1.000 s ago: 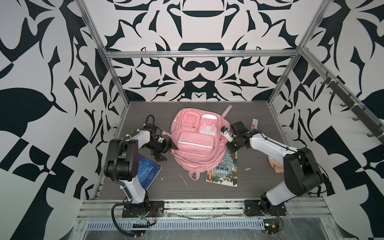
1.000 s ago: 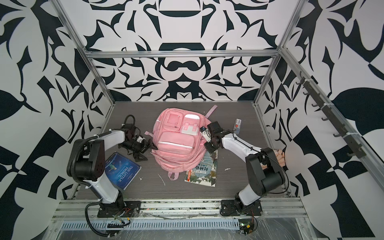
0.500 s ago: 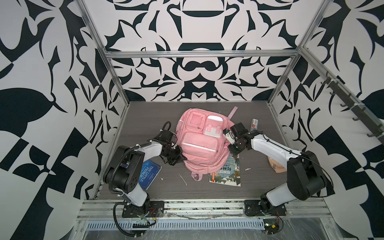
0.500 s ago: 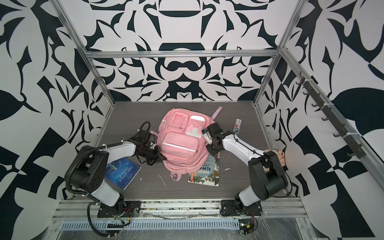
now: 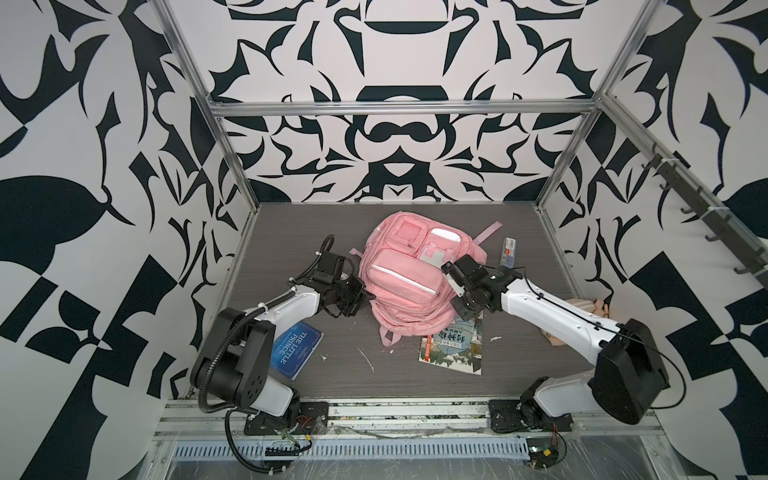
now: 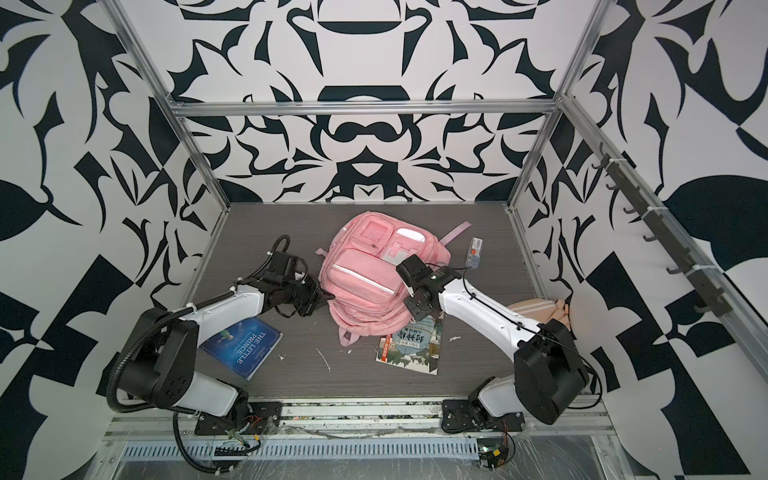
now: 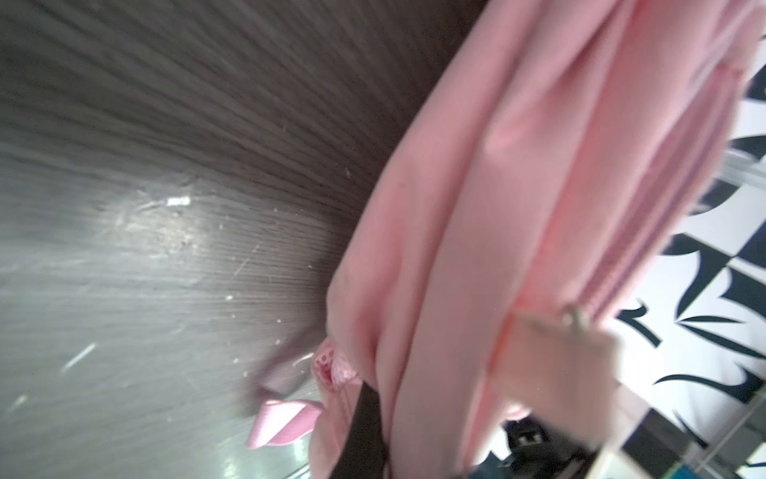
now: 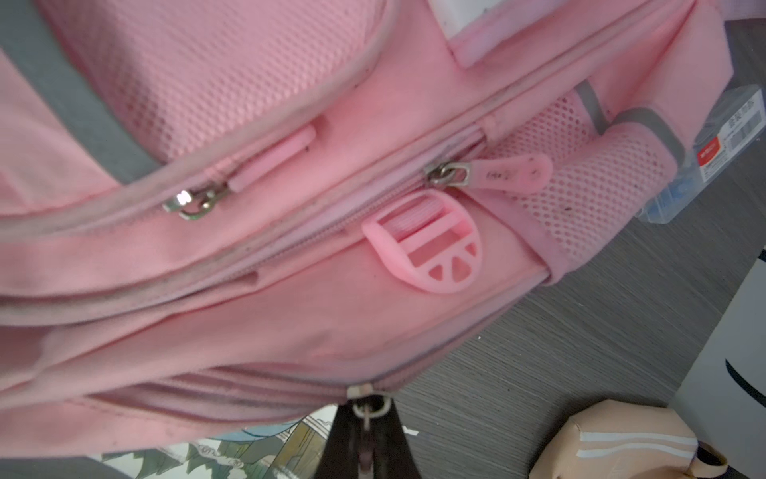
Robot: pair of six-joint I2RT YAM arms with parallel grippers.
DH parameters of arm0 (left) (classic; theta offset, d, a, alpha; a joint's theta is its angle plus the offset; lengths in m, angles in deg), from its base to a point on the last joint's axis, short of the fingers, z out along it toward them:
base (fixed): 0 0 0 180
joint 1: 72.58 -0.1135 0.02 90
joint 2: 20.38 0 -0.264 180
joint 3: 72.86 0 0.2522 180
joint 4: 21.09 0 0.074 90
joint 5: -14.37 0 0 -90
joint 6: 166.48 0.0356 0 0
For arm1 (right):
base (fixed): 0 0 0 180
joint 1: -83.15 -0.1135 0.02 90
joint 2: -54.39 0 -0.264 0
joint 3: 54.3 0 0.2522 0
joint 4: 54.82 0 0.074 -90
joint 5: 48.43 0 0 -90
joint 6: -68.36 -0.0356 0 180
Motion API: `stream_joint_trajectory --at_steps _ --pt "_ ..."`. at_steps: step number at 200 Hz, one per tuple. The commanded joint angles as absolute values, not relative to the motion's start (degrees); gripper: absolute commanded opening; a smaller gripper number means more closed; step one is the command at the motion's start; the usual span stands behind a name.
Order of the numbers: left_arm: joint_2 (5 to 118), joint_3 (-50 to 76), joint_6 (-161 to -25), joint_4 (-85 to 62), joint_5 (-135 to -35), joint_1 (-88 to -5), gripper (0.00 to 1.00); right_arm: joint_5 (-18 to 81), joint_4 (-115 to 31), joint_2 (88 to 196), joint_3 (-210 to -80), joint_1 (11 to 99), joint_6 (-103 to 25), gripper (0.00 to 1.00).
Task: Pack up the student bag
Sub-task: 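Hold the backpack with the left gripper while the right gripper pulls the zipper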
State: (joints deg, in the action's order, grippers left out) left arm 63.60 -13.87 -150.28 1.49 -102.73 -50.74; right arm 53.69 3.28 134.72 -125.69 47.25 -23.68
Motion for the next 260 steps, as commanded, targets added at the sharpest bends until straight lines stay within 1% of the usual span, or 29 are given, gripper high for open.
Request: stream_joint_trajectory --at_steps 1,12,30,47,52,87,120,134,156,162,163,167,176,178,182,185,187,206,223,238,260 --pt "57.65 -7.92 -153.7 -0.05 -93.6 -53.13 0.0 47.77 2.73 131.48 -125.91 43.13 -24.75 0.0" --pt "56.37 -6.41 -152.38 3.02 -91.76 -53.25 0.0 43.63 0.4 130.57 -125.42 40.77 -24.24 0.0" --pt "54.45 -6.99 -154.27 1.98 -90.62 -53.25 0.0 36.54 -3.36 130.6 -125.44 36.34 -23.51 0.0" --pt "53.1 -8.11 -156.27 0.79 -88.67 -53.25 0.0 32.95 -4.49 133.11 -126.63 32.69 -22.68 0.0" --pt "50.99 -8.17 -156.52 0.83 -88.05 -53.25 0.0 32.28 -4.49 133.99 -127.03 31.93 -22.26 0.0" --pt "48.2 -7.79 -156.21 2.99 -87.05 -53.2 0.0 29.24 -8.86 137.21 -130.83 30.23 -22.81 0.0" --pt "43.62 -13.39 -157.53 3.81 -86.64 -50.05 0.0 26.22 -14.96 139.61 -136.84 30.24 -27.78 0.0" --pt "40.16 -17.18 -158.9 3.96 -86.28 -48.44 0.0 26.43 -16.06 139.54 -138.06 30.21 -28.51 0.0" --pt "34.99 -22.46 -159.75 5.84 -87.05 -46.23 0.0 30.72 -14.99 136.69 -136.34 31.02 -27.58 0.0" --pt "33.7 -23.2 -158.92 7.58 -87.27 -45.55 0.12 31.37 -14.13 135.85 -135.71 31.74 -27.53 0.0" --pt "33.55 -23.27 -158.64 7.95 -87.3 -45.44 0.12 31.41 -13.97 135.68 -135.64 31.87 -27.52 0.0" --pt "32.86 -23.47 -158.09 9.72 -87.59 -45.07 0.24 31.54 -13.55 135.22 -135.07 32.47 -27.6 0.0" --pt "31.39 -23.91 -156.65 13.69 -88.75 -44.81 0.53 31.59 -12.67 133.7 -133.91 33.89 -27.61 0.0" --pt "31.17 -24.02 -156.29 14.43 -89.15 -44.79 0.63 31.61 -12.62 133.59 -133.86 33.95 -27.61 0.0" --pt "30.64 -24.19 -155.46 15.76 -89.72 -44.8 0.85 31.83 -12.23 133.1 -133.36 34.37 -27.61 0.0" --pt "30.15 -24.16 -154.77 17.22 -89.9 -44.8 0.95 31.92 -11.91 132.73 -133.16 34.58 -27.55 0.0" --pt "29.87 -24.09 -154.32 18.24 -89.95 -44.81 0.99 32.01 -11.64 132.6 -132.94 34.73 -27.42 0.0" --pt "27.83 -22.35 -149.54 26.72 -89.97 -44.8 0.99 33.86 -8.79 131.36 -131.67 35.18 -25.98 0.0" --pt "28.76 -18.64 -143.8 31.92 -90.1 -44.9 0.99 35.02 -6.71 130.88 -130.76 35.98 -25.33 0.0" --pt "33.21 -12.54 -136.99 37.16 -91.74 -44.9 0.99 36.04 -5.29 130.9 -130.3 36.85 -25.41 0.0" --pt "42.9 -0.29 -120.75 44.66 -94.64 -42.67 0.99 37.8 -2.91 130.88 -130.58 38.1 -26.07 0.0"
